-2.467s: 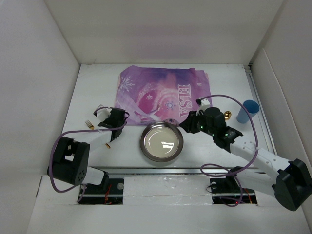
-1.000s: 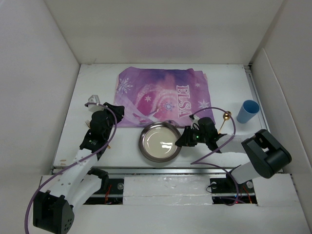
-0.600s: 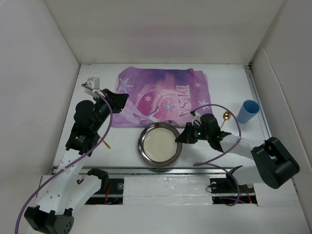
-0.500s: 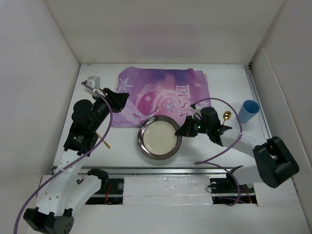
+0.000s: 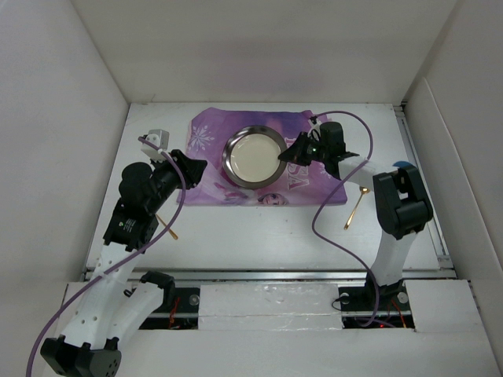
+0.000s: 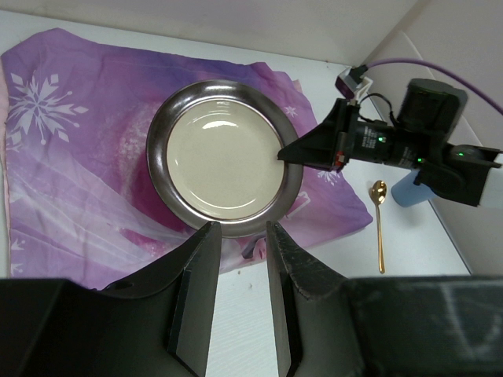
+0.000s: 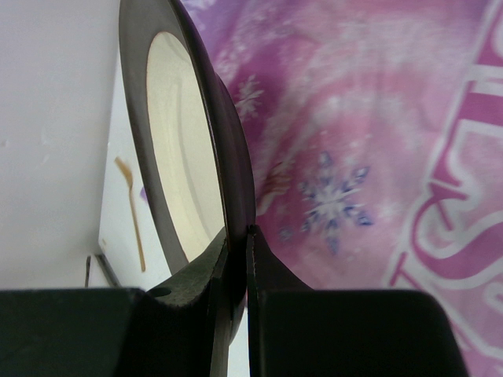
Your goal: Set the dinner table for one person
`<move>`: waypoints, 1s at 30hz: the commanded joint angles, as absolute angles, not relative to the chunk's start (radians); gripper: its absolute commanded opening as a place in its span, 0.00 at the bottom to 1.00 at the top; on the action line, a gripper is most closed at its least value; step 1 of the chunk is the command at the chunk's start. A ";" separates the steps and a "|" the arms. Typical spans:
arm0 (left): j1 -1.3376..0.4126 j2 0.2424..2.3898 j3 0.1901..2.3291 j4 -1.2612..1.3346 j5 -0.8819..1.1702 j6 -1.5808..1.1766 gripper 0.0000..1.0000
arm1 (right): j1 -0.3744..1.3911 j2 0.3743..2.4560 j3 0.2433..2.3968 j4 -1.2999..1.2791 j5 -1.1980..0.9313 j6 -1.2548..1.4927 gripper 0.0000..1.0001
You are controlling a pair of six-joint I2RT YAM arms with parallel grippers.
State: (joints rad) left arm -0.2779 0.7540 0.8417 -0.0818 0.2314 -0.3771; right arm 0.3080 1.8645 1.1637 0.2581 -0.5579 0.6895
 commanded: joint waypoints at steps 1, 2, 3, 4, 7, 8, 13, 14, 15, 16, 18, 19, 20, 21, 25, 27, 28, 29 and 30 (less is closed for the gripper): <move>-0.273 0.735 0.845 -0.055 0.235 -0.353 0.27 | 0.293 1.876 1.287 0.365 -0.638 0.765 0.00; -0.273 0.736 0.847 -0.058 0.233 -0.353 0.27 | 0.282 1.887 1.299 0.361 -0.632 0.768 0.00; -0.273 0.738 0.848 -0.060 0.233 -0.351 0.27 | 0.282 1.908 1.316 0.360 -0.637 0.772 0.00; -0.273 0.738 0.848 -0.057 0.236 -0.350 0.27 | 0.272 1.917 1.321 0.359 -0.638 0.773 0.00; -0.273 0.739 0.845 -0.054 0.230 -0.347 0.27 | 0.261 1.943 1.316 0.390 -0.630 0.795 0.00; -0.273 0.741 0.845 -0.055 0.230 -0.347 0.27 | 0.261 1.951 1.322 0.390 -0.624 0.798 0.00; -0.273 0.755 0.847 -0.057 0.229 -0.347 0.27 | 0.239 2.019 1.345 0.442 -0.660 0.847 0.00; -0.273 0.755 0.847 -0.058 0.229 -0.348 0.27 | 0.239 2.025 1.359 0.439 -0.655 0.851 0.00; -0.273 0.759 0.847 -0.058 0.230 -0.348 0.27 | 0.239 2.032 1.368 0.433 -0.653 0.850 0.00; -0.273 0.759 0.847 -0.058 0.232 -0.348 0.27 | 0.239 2.043 1.377 0.433 -0.657 0.854 0.00; -0.273 0.758 0.845 -0.055 0.226 -0.347 0.27 | 0.239 2.074 1.394 0.442 -0.673 0.876 0.00; -0.273 0.761 0.845 -0.058 0.222 -0.347 0.27 | 0.239 2.085 1.396 0.458 -0.678 0.883 0.00; -0.273 0.761 0.847 -0.060 0.222 -0.347 0.28 | 0.239 2.097 1.399 0.466 -0.683 0.900 0.00; -0.273 0.765 0.847 -0.061 0.224 -0.347 0.28 | 0.239 2.105 1.399 0.482 -0.686 0.908 0.00; -0.273 0.768 0.847 -0.060 0.219 -0.345 0.28 | 0.248 2.126 1.402 0.523 -0.707 0.949 0.00; -0.273 0.772 0.850 -0.064 0.224 -0.345 0.28 | 0.249 2.137 1.411 0.512 -0.703 0.953 0.00; -0.273 0.772 0.850 -0.064 0.225 -0.345 0.28 | 0.249 2.140 1.413 0.509 -0.696 0.953 0.00; -0.273 0.770 0.850 -0.063 0.212 -0.344 0.28 | 0.249 2.140 1.411 0.493 -0.677 0.948 0.02; -0.273 0.770 0.850 -0.064 0.212 -0.344 0.28 | 0.249 2.140 1.411 0.492 -0.676 0.948 0.02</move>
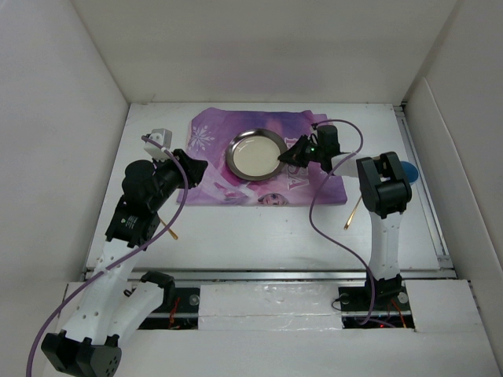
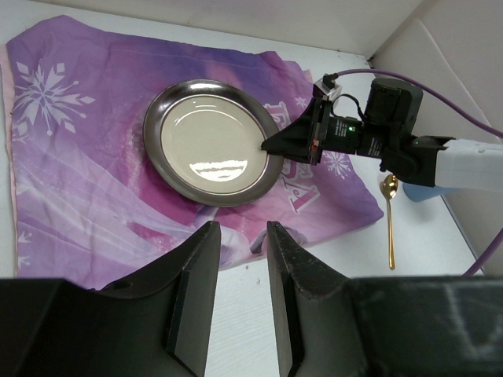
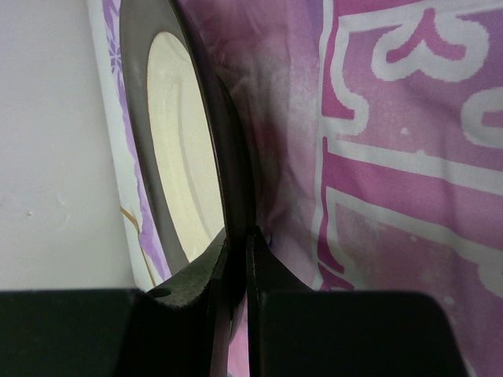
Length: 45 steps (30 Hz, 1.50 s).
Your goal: Set the dinner table for one person
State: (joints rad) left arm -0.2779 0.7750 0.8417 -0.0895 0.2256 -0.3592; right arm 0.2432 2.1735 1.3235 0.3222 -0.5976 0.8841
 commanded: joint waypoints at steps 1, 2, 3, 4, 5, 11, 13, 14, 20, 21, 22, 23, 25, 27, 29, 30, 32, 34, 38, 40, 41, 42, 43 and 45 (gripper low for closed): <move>-0.273 0.772 0.850 -0.067 0.206 -0.344 0.28 | 0.249 2.135 1.404 0.473 -0.661 0.940 0.10; -0.273 0.772 0.850 -0.071 0.201 -0.344 0.28 | 0.249 2.131 1.401 0.462 -0.637 0.928 0.16; -0.273 0.776 0.851 -0.074 0.199 -0.344 0.28 | 0.249 2.126 1.396 0.454 -0.631 0.925 0.24; -0.273 0.778 0.853 -0.075 0.196 -0.344 0.29 | 0.249 2.119 1.393 0.450 -0.627 0.923 0.37; -0.273 0.782 0.853 -0.077 0.196 -0.344 0.32 | 0.249 2.112 1.382 0.443 -0.621 0.913 0.42; -0.273 0.824 0.865 -0.109 0.131 -0.351 0.34 | 0.258 2.030 1.372 0.284 -0.554 0.793 0.47; -0.273 0.838 0.867 -0.120 0.072 -0.356 0.34 | 0.258 1.993 1.342 0.250 -0.528 0.767 0.47; -0.273 0.844 0.871 -0.130 0.054 -0.359 0.32 | 0.258 1.974 1.322 0.241 -0.508 0.746 0.47; -0.273 0.884 0.868 -0.192 -0.170 -0.460 0.22 | 0.267 1.798 1.117 0.247 -0.468 0.695 0.51; -0.273 0.893 0.868 -0.211 -0.207 -0.472 0.22 | 0.267 1.763 1.095 0.248 -0.465 0.686 0.54; -0.273 0.899 0.870 -0.225 -0.227 -0.507 0.22 | 0.267 1.744 1.057 0.247 -0.465 0.678 0.54; -0.273 0.902 0.876 -0.241 -0.245 -0.531 0.24 | 0.267 1.729 1.037 0.248 -0.463 0.667 0.54; -0.273 0.928 0.891 -0.319 -0.340 -0.630 0.32 | 0.267 1.669 0.997 0.250 -0.460 0.657 0.55; -0.252 0.959 0.914 -0.401 -0.394 -0.684 0.44 | 0.291 1.629 0.927 0.261 -0.459 0.643 0.55; -0.212 0.972 0.901 -0.429 -0.358 -0.719 0.46 | 0.310 1.567 0.867 0.264 -0.466 0.627 0.55; -0.159 0.977 0.887 -0.436 -0.281 -0.729 0.45 | 0.328 1.543 0.844 0.267 -0.469 0.627 0.55; -0.105 0.982 0.845 -0.446 -0.224 -0.755 0.45 | 0.348 1.458 0.781 0.285 -0.466 0.621 0.54; -0.069 1.003 0.831 -0.488 -0.225 -0.785 0.45 | 0.360 1.404 0.756 0.273 -0.462 0.603 0.54; -0.069 1.066 0.807 -0.531 -0.287 -0.837 0.45 | 0.360 1.270 0.727 0.239 -0.434 0.566 0.55; -0.060 1.103 0.807 -0.555 -0.323 -0.841 0.46 | 0.360 1.195 0.712 0.233 -0.423 0.565 0.54; -0.042 1.127 0.801 -0.564 -0.334 -0.839 0.47 | 0.360 1.175 0.707 0.230 -0.410 0.560 0.54; -0.016 1.175 0.793 -0.569 -0.310 -0.816 0.46 | 0.360 1.146 0.701 0.223 -0.405 0.557 0.54; 0.015 1.198 0.779 -0.568 -0.292 -0.807 0.45 | 0.360 1.137 0.698 0.218 -0.399 0.557 0.54; 0.060 1.246 0.758 -0.560 -0.261 -0.798 0.42 | 0.360 1.131 0.698 0.207 -0.387 0.554 0.54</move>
State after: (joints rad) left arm 0.0044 1.2037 0.7918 -0.5156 -0.2680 -0.7937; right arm 0.3607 1.1400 0.7177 0.2138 -0.4252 0.5838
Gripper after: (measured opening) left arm 0.432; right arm 0.545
